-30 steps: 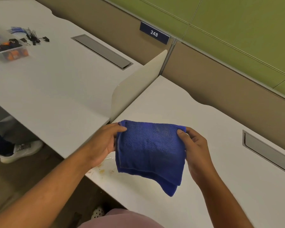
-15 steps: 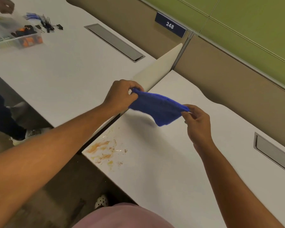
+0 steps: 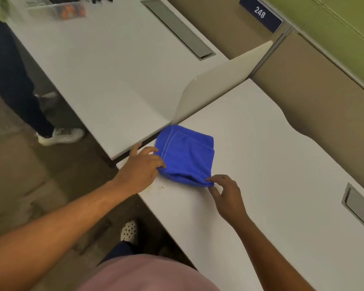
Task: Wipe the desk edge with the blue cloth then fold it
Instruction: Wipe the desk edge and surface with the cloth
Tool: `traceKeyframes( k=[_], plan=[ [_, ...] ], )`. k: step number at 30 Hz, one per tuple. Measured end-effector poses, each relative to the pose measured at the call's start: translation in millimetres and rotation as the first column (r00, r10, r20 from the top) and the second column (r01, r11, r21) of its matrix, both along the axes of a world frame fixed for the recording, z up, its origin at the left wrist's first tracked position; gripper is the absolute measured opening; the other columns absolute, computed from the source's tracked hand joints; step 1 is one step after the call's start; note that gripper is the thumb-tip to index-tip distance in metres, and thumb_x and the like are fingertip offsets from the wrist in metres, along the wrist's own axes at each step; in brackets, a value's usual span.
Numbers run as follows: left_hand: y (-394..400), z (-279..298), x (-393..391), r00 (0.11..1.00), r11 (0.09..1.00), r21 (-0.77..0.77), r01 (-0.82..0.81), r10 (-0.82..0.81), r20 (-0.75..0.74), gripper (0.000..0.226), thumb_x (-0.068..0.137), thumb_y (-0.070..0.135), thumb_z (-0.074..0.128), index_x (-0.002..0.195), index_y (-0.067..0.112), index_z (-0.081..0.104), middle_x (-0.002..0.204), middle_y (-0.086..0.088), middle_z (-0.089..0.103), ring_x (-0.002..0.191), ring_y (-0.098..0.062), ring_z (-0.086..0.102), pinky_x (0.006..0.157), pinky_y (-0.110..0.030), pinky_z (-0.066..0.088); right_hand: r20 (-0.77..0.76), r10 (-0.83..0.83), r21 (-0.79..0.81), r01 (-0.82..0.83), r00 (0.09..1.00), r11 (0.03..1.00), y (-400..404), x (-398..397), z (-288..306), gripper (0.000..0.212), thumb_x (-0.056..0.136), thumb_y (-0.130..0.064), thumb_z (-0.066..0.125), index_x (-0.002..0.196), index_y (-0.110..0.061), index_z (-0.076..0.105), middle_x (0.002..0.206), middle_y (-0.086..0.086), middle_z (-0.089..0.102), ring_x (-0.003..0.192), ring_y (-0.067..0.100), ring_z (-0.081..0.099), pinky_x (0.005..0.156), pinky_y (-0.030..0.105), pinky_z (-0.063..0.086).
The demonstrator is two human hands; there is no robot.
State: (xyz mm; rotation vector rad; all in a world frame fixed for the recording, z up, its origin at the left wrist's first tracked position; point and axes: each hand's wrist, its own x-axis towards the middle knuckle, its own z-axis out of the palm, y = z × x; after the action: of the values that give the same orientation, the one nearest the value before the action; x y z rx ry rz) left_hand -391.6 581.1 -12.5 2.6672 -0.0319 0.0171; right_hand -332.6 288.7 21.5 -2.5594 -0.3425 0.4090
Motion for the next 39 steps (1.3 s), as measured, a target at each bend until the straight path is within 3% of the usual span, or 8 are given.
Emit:
traceKeyframes(
  k=[9, 13, 19, 22, 25, 30, 33, 39],
  plan=[
    [-38, -9, -61, 0.983, 0.983, 0.044, -0.181, 0.18, 0.02, 0.022, 0.096, 0.012, 0.075, 0.112, 0.025, 0.083, 0.119, 0.012, 0.079, 0.143, -0.028, 0.052, 0.125, -0.066, 0.015, 0.003, 0.215, -0.035, -0.215, 0.977, 0.976, -22, -7, -9, 0.027, 0.101, -0.01, 0.068, 0.122, -0.021, 0.078, 0.133, 0.0, 0.069, 0.125, 0.025, 0.058, 0.108, 0.038, 0.05],
    [-65, -14, -91, 0.957, 0.953, 0.095, -0.287, 0.281, 0.074, 0.021, 0.09, 0.014, 0.079, 0.107, 0.025, 0.086, 0.114, 0.013, 0.081, 0.141, -0.032, 0.052, 0.121, -0.07, 0.022, 0.008, 0.311, -0.041, -0.31, 0.95, 0.95, -36, -12, -17, 0.026, 0.1, -0.012, 0.069, 0.123, -0.02, 0.078, 0.135, 0.002, 0.067, 0.129, 0.026, 0.055, 0.107, 0.029, 0.043],
    [-96, -25, -125, 0.899, 0.899, 0.082, -0.43, 0.418, 0.134, 0.032, 0.088, 0.012, 0.078, 0.118, 0.023, 0.083, 0.133, 0.007, 0.075, 0.149, -0.032, 0.044, 0.121, -0.068, 0.026, 0.067, 0.369, -0.077, -0.364, 0.927, 0.928, -47, -26, -22, 0.035, 0.095, 0.004, 0.061, 0.111, -0.02, 0.081, 0.144, 0.006, 0.059, 0.134, 0.029, 0.048, 0.106, 0.033, 0.043],
    [-125, -35, -135, 0.738, 0.748, -0.091, -0.657, 0.663, 0.124, 0.05, 0.089, 0.008, 0.072, 0.138, 0.017, 0.067, 0.153, 0.001, 0.056, 0.151, -0.027, 0.04, 0.122, -0.06, 0.033, 0.204, 0.396, -0.004, -0.404, 0.895, 0.915, -27, -25, -19, 0.032, 0.095, 0.0, 0.062, 0.117, -0.017, 0.077, 0.145, 0.007, 0.056, 0.134, 0.029, 0.05, 0.11, 0.049, 0.049],
    [-162, -46, -134, 0.45, 0.399, -0.342, -0.851, 0.889, -0.083, 0.051, 0.095, 0.012, 0.07, 0.142, 0.009, 0.051, 0.162, -0.007, 0.039, 0.148, -0.026, 0.042, 0.119, -0.05, 0.042, 0.218, 0.481, 0.078, -0.507, 0.849, 0.858, 21, -16, -18, 0.04, 0.1, -0.03, 0.058, 0.138, -0.018, 0.065, 0.154, 0.006, 0.05, 0.142, 0.026, 0.046, 0.115, 0.053, 0.047],
    [-212, -53, -95, 0.24, 0.008, -0.514, -0.857, 0.891, -0.386, 0.062, 0.105, 0.02, 0.058, 0.159, 0.005, 0.031, 0.166, -0.011, 0.035, 0.148, -0.031, 0.042, 0.121, -0.054, 0.035, 0.147, 0.693, -0.312, -0.631, 0.706, 0.71, 96, 21, -53, 0.102, 0.092, -0.084, 0.042, 0.17, -0.028, 0.006, 0.18, 0.005, 0.005, 0.166, 0.035, 0.003, 0.133, 0.059, 0.01],
    [-233, -58, -77, 0.171, -0.071, -0.507, -0.859, 0.894, -0.415, 0.068, 0.108, 0.026, 0.055, 0.165, 0.004, 0.024, 0.167, -0.015, 0.034, 0.15, -0.033, 0.039, 0.125, -0.05, 0.032, 0.145, 0.702, -0.397, -0.609, 0.698, 0.687, 119, 37, -70, 0.112, 0.084, -0.096, 0.025, 0.17, -0.029, -0.005, 0.18, 0.005, -0.002, 0.167, 0.033, -0.002, 0.133, 0.062, 0.005],
    [-238, -67, -74, 0.144, -0.021, -0.475, -0.88, 0.941, -0.308, 0.078, 0.094, 0.053, 0.051, 0.157, 0.011, 0.03, 0.152, -0.01, 0.051, 0.134, -0.03, 0.054, 0.11, -0.05, 0.05, 0.243, 0.772, -0.351, -0.689, 0.587, 0.635, 149, 29, -74, 0.098, 0.096, -0.083, 0.023, 0.171, -0.023, 0.003, 0.18, 0.005, 0.005, 0.167, 0.029, 0.003, 0.136, 0.051, 0.005]
  ],
)
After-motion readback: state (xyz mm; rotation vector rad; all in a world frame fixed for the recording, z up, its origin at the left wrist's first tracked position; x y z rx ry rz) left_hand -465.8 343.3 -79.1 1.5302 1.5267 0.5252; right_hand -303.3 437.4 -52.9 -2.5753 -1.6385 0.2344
